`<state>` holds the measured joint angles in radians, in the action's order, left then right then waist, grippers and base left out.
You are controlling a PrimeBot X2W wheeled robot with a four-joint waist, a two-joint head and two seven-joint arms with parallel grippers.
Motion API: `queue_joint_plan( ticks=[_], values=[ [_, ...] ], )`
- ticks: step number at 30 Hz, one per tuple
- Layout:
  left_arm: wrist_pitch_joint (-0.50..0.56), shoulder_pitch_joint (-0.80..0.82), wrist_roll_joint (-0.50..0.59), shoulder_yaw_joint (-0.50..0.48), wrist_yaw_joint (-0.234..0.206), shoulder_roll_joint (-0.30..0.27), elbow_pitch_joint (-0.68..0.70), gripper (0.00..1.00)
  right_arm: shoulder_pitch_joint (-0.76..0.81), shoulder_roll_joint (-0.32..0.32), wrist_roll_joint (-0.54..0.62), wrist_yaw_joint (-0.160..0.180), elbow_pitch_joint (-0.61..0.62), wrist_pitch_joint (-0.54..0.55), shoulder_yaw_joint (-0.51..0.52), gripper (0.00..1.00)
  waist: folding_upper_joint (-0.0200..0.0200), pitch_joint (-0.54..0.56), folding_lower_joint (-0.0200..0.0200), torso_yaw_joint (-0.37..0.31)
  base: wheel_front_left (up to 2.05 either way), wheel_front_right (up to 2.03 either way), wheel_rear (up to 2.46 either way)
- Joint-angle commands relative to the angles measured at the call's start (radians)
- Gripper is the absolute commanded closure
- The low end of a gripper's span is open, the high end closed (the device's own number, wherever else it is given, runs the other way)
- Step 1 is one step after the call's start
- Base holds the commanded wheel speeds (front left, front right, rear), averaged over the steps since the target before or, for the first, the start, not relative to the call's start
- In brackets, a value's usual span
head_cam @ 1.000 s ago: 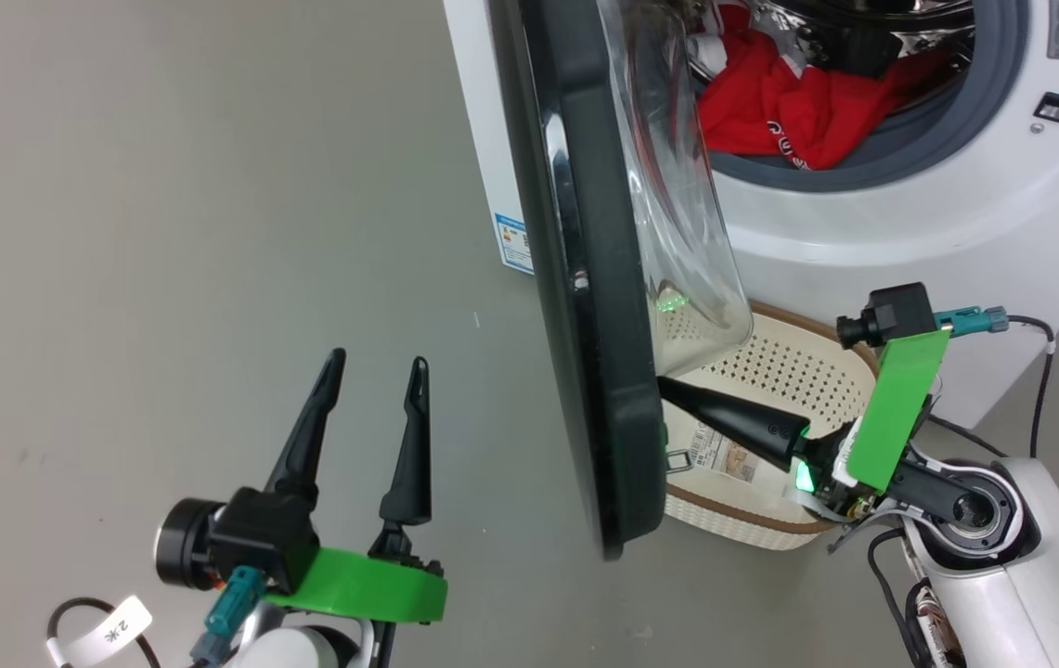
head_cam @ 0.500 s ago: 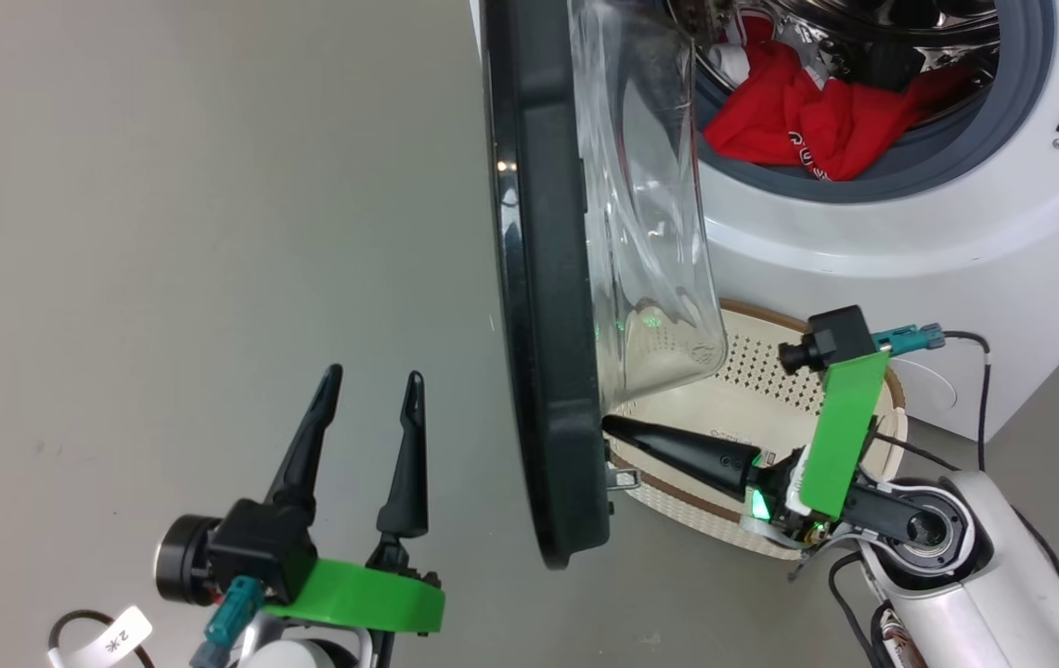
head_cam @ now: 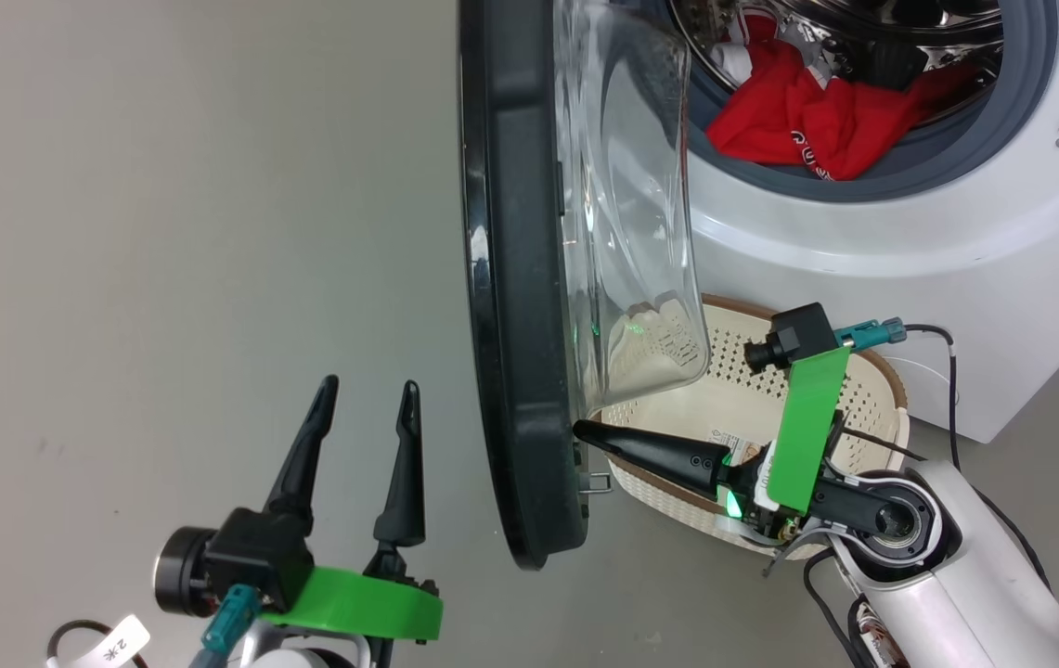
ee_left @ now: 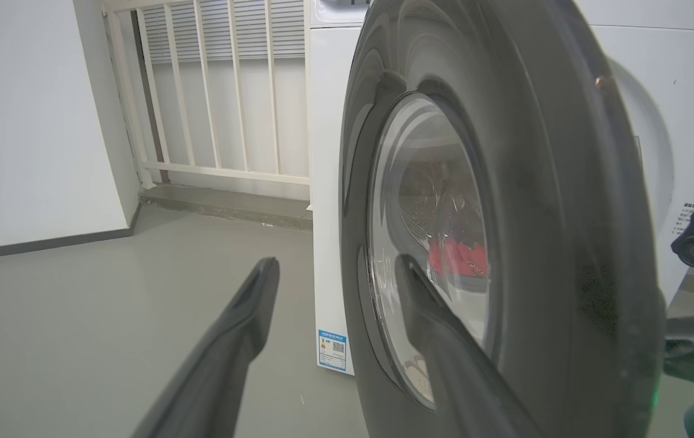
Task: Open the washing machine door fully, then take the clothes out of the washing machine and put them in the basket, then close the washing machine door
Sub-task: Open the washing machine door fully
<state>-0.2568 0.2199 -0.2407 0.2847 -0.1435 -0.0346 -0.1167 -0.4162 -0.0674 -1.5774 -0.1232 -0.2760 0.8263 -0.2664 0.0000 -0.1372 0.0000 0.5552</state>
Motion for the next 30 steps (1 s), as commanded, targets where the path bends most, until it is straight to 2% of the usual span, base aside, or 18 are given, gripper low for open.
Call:
queue_joint_plan(
  ticks=[1, 7, 12, 13, 14, 15, 17, 20, 25, 30],
  values=[
    [-0.005, -0.003, -0.005, -0.037, -0.007, -0.016, 0.024, 0.0, -0.038, 0.017, -0.016, -0.008, 0.025, -0.009, -0.02, 1.0, 0.0, 0.001, 0.0, 0.0, 0.0, 0.0, 0.0],
    [-0.005, -0.005, -0.024, -0.041, -0.002, -0.016, 0.025, 0.0, -0.04, 0.014, 0.01, -0.008, 0.023, -0.042, -0.02, 1.0, 0.0, 0.004, 0.0, -0.001, 0.0, 0.0, 0.0],
    [-0.005, -0.008, -0.045, -0.043, -0.005, -0.016, 0.029, 0.0, -0.026, -0.007, 0.087, -0.008, 0.053, -0.102, -0.014, 1.0, 0.0, 0.008, 0.0, -0.003, 0.0, 0.0, 0.0],
    [-0.005, -0.008, -0.047, -0.045, -0.008, -0.016, 0.031, 0.0, -0.02, -0.012, 0.11, -0.008, 0.063, -0.118, -0.012, 0.9, 0.0, 0.009, 0.0, -0.003, 0.0, 0.0, 0.0],
    [-0.005, -0.009, -0.048, -0.046, -0.012, -0.016, 0.032, 0.0, -0.015, -0.02, 0.138, -0.008, 0.075, -0.136, -0.011, 0.67, 0.0, 0.01, 0.0, -0.003, 0.0, 0.0, 0.0],
    [-0.005, -0.01, -0.05, -0.048, -0.017, -0.016, 0.033, 0.0, -0.011, -0.032, 0.178, -0.008, 0.09, -0.157, -0.012, 0.55, 0.0, 0.01, 0.0, -0.004, 0.0, 0.0, 0.0],
    [-0.005, -0.011, -0.057, -0.049, -0.024, -0.016, 0.035, 0.0, 0.003, -0.05, 0.26, -0.008, 0.118, -0.201, -0.016, 0.01, 0.0, 0.012, 0.0, -0.004, 0.0, 0.0, 0.0],
    [-0.005, -0.012, -0.061, -0.048, -0.028, -0.016, 0.035, 0.0, 0.026, -0.071, 0.402, -0.008, 0.156, -0.287, -0.018, 0.0, 0.0, 0.016, 0.0, -0.005, 0.0, 0.0, 0.0],
    [-0.005, -0.013, -0.068, -0.044, -0.031, -0.016, 0.039, 0.0, 0.068, -0.07, 0.618, -0.008, 0.207, -0.445, -0.009, 0.0, 0.0, 0.023, 0.0, -0.008, 0.0, 0.0, 0.0],
    [-0.005, -0.018, -0.06, -0.042, -0.024, -0.016, 0.045, 0.0, 0.113, -0.068, 0.922, -0.008, 0.229, -0.656, 0.012, 0.0, 0.0, 0.034, 0.0, -0.011, 0.0, 0.0, 0.0]
  ],
)
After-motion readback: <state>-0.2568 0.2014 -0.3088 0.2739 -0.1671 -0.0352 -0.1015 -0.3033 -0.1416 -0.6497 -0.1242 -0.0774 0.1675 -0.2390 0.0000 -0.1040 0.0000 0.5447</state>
